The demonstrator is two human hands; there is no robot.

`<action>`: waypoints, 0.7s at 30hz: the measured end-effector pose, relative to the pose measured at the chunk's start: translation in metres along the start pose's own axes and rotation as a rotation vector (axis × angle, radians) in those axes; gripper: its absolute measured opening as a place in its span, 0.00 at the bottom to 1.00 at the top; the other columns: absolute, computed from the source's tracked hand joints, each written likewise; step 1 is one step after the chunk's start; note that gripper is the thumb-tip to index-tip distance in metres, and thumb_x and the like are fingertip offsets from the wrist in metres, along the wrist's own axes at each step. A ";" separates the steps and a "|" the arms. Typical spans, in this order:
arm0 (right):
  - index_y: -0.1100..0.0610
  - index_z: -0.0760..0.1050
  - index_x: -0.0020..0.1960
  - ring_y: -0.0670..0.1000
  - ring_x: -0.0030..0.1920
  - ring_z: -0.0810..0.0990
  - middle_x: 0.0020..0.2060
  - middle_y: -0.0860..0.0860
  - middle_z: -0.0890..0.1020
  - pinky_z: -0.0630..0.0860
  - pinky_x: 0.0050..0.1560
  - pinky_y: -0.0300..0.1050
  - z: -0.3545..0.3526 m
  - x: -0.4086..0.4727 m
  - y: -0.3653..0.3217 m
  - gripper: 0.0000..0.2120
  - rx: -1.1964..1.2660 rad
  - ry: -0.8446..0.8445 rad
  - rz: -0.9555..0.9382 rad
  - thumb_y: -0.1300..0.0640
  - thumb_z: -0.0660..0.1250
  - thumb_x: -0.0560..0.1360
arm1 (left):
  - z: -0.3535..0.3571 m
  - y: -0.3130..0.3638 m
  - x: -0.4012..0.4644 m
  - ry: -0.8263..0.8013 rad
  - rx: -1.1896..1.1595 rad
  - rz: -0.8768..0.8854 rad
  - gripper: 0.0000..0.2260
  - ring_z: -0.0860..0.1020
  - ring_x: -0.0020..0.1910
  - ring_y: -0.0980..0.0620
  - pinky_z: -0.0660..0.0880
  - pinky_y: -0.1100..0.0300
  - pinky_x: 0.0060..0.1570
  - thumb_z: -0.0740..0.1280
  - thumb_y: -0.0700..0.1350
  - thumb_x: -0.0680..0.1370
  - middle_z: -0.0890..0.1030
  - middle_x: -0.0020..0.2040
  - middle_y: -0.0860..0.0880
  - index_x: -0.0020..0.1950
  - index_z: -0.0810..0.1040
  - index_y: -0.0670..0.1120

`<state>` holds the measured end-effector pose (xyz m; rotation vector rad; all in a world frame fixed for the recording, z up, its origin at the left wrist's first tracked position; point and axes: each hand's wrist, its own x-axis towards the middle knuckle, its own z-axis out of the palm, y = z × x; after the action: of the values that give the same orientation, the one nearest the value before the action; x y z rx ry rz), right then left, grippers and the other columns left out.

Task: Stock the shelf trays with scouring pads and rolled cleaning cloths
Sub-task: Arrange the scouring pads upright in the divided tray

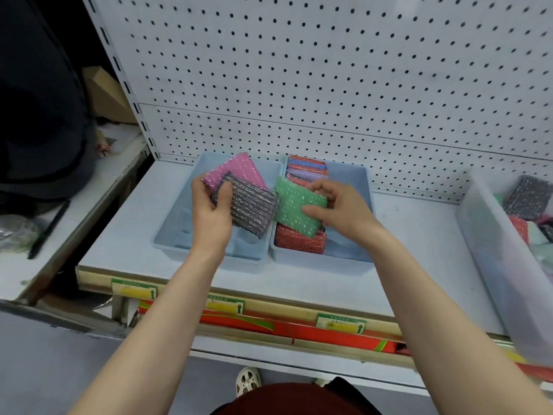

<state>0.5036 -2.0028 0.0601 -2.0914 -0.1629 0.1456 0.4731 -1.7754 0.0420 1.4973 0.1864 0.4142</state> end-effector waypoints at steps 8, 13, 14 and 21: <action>0.47 0.77 0.54 0.52 0.48 0.79 0.48 0.46 0.83 0.75 0.48 0.48 0.006 -0.024 0.010 0.11 -0.557 -0.011 -0.162 0.57 0.72 0.73 | -0.001 -0.003 -0.001 0.052 -0.016 0.027 0.07 0.75 0.47 0.60 0.72 0.66 0.51 0.62 0.43 0.82 0.76 0.52 0.50 0.58 0.67 0.45; 0.48 0.77 0.59 0.56 0.53 0.80 0.53 0.49 0.84 0.75 0.52 0.50 0.026 -0.035 0.018 0.13 -0.718 -0.107 -0.185 0.53 0.70 0.75 | 0.000 -0.005 -0.008 0.051 -0.011 0.025 0.06 0.75 0.47 0.60 0.72 0.67 0.51 0.62 0.42 0.82 0.76 0.52 0.50 0.57 0.67 0.46; 0.48 0.77 0.61 0.55 0.55 0.80 0.55 0.48 0.84 0.76 0.53 0.50 0.025 -0.036 0.017 0.14 -0.704 -0.098 -0.173 0.50 0.70 0.76 | -0.001 -0.005 -0.009 0.055 -0.011 0.021 0.06 0.75 0.47 0.61 0.72 0.67 0.51 0.62 0.42 0.82 0.76 0.52 0.51 0.57 0.67 0.46; 0.51 0.83 0.56 0.54 0.53 0.80 0.52 0.49 0.84 0.75 0.51 0.48 0.024 -0.030 0.013 0.10 -0.705 -0.004 -0.221 0.50 0.69 0.77 | -0.003 -0.010 -0.013 0.058 -0.016 0.002 0.06 0.76 0.48 0.62 0.73 0.63 0.53 0.62 0.43 0.82 0.76 0.52 0.53 0.58 0.67 0.47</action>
<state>0.4707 -1.9936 0.0382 -2.7496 -0.5038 -0.0539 0.4618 -1.7775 0.0299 1.4704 0.2271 0.4596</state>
